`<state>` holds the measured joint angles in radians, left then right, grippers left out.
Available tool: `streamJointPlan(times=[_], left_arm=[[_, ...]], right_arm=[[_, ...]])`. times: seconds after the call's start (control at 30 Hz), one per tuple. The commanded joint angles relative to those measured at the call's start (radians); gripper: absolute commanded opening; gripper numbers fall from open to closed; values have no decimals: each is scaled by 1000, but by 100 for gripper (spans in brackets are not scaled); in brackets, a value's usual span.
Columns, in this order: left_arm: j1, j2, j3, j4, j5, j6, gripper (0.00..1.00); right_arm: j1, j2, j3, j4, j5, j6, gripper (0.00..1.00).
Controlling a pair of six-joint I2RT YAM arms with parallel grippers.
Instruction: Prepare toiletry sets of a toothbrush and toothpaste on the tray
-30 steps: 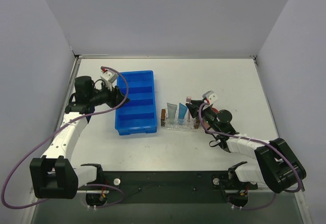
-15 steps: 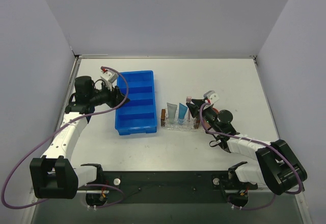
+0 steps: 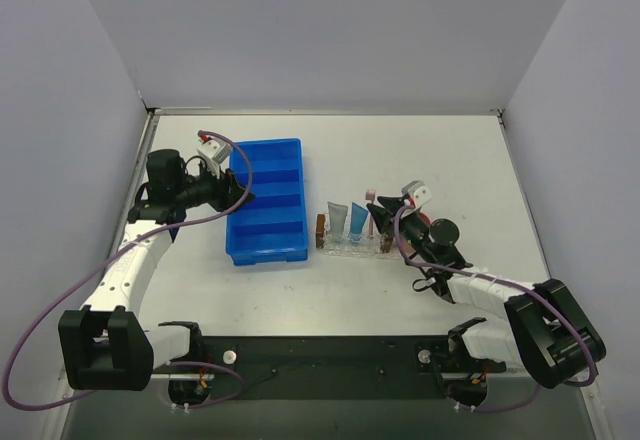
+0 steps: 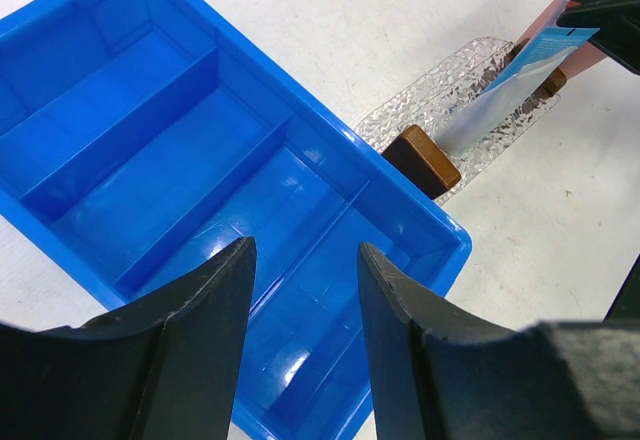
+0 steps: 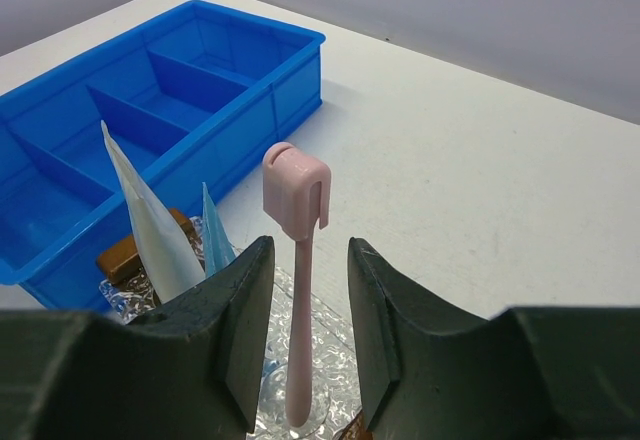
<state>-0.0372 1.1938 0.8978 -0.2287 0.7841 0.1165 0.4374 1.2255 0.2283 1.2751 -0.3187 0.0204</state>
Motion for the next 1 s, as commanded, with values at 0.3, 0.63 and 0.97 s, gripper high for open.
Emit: streamJointPlan(times=[0.3, 0.63, 0.97], left_arm=[[3, -10, 18, 8, 26, 14, 55], [3, -13, 13, 6, 27, 14, 55], [3, -19, 10, 6, 21, 15, 55]], right_arm=[[-11, -50, -32, 372, -17, -11, 31], [-14, -89, -53, 348, -22, -11, 30], [-16, -159, -99, 308, -36, -37, 30]])
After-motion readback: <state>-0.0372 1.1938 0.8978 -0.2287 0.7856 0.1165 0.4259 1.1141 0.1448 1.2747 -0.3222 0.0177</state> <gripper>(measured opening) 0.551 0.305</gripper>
